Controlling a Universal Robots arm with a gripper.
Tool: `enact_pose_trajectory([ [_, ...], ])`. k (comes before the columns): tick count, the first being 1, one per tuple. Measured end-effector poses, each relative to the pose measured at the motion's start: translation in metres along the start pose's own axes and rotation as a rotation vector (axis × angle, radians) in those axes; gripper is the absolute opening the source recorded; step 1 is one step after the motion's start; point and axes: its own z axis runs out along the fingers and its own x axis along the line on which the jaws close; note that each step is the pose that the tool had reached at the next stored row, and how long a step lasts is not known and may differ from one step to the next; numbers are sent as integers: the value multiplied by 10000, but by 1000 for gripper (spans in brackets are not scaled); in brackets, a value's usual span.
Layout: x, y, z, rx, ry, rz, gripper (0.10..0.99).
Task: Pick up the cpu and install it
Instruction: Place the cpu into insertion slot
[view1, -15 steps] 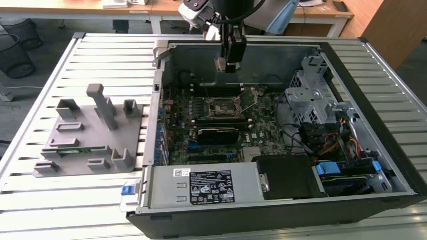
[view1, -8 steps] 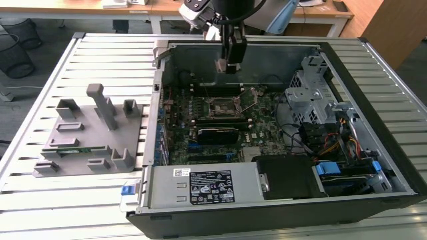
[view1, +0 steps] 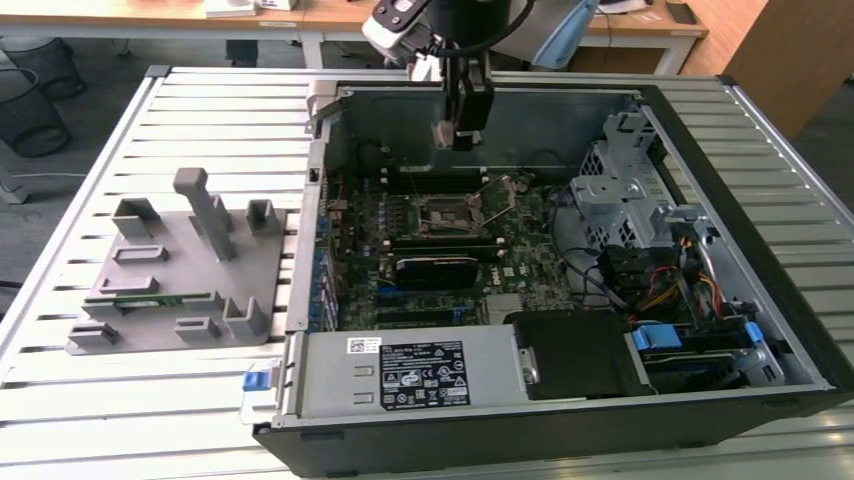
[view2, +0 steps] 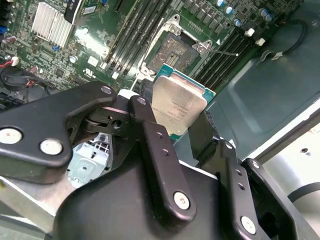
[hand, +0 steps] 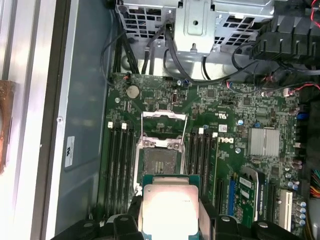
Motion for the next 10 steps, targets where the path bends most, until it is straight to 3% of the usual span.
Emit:
enact_pose_trajectory([
  [10,27,-2,136,1,2,7,529],
])
